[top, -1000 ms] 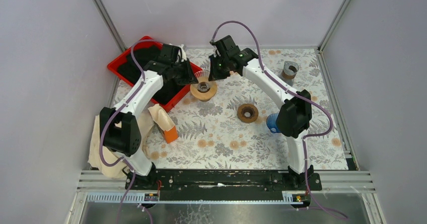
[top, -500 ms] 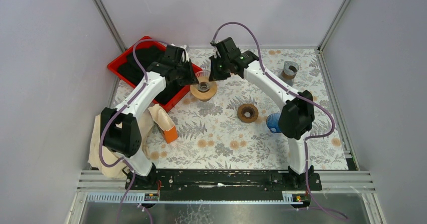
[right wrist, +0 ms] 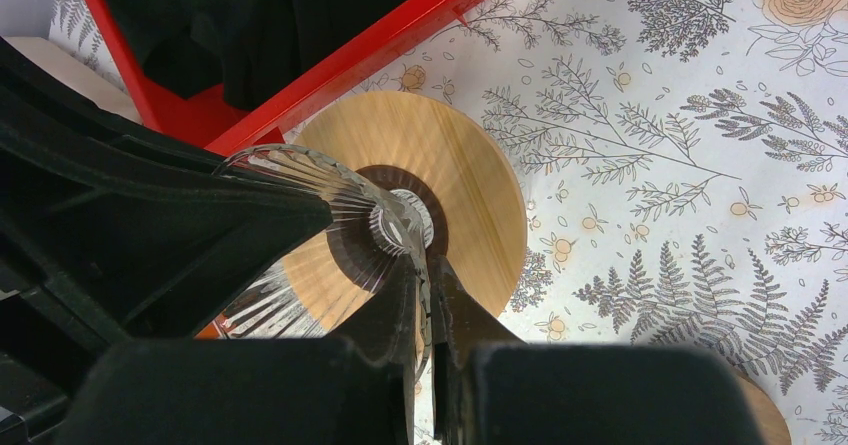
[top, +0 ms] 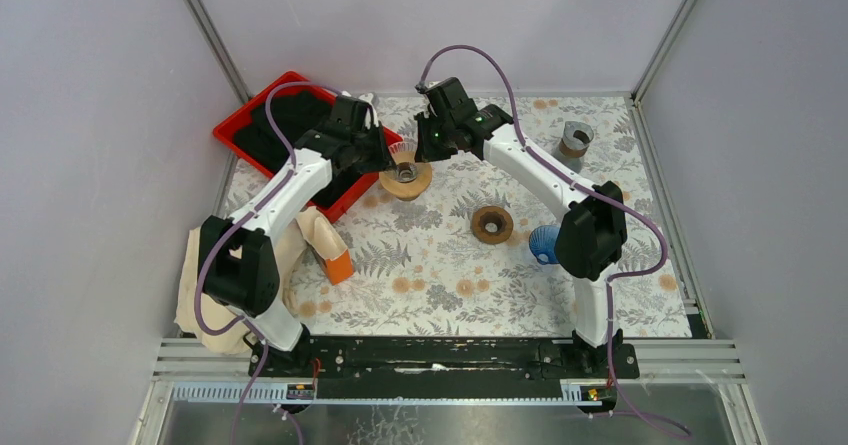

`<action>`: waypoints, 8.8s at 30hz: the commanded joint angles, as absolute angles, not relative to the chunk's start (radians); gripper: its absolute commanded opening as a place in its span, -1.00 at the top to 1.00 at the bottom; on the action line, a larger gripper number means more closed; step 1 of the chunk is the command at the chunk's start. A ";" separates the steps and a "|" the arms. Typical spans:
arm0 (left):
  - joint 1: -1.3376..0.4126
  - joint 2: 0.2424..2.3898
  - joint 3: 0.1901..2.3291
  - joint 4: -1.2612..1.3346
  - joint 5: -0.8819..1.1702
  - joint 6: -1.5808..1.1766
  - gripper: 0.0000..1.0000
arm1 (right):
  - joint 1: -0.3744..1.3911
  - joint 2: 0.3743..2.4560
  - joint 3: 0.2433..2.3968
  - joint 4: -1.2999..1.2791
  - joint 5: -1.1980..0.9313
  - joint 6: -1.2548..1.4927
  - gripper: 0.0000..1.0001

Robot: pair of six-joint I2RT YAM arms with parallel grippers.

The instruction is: Place the coffee filter in the dripper

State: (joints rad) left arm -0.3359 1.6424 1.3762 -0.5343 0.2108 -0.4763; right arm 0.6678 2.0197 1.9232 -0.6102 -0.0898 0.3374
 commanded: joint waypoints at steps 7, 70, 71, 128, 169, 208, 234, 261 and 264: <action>-0.382 1.730 1.327 -0.633 0.231 -0.476 0.67 | 0.680 2.163 1.844 -0.763 0.017 0.291 1.00; -0.351 1.621 1.481 -0.707 0.305 -0.473 0.17 | 0.679 1.998 1.949 -0.966 0.069 0.239 0.72; -0.351 1.624 1.483 -0.705 0.303 -0.473 0.19 | 0.679 1.994 1.953 -0.961 0.067 0.241 0.68; -0.395 1.785 1.657 -0.788 0.277 -0.438 0.74 | 0.595 2.007 1.917 -0.868 0.014 0.254 1.00; -0.463 1.873 1.425 -0.774 0.162 -0.427 0.82 | 0.597 2.161 1.700 -0.829 0.040 0.238 1.00; -0.373 1.648 1.582 -0.745 0.074 -0.497 -0.39 | 0.601 1.920 2.004 -0.797 -0.018 0.270 0.16; -0.207 1.198 1.091 -0.779 -0.130 -0.606 -0.45 | 0.597 1.334 1.312 -0.427 0.179 0.213 -0.69; -0.187 1.278 1.038 -0.809 -0.120 -0.570 0.75 | 0.597 1.207 1.154 -0.346 0.220 0.204 -0.77; -0.204 1.277 1.043 -0.820 -0.080 -0.551 0.86 | 0.597 1.212 1.157 -0.344 0.216 0.205 -0.77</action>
State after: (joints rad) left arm -0.1902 1.2907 1.0130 -0.7918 -0.1368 -0.5938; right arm 0.6003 1.2201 1.1484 -0.3969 0.1989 0.2157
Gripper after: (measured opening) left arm 0.094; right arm 0.883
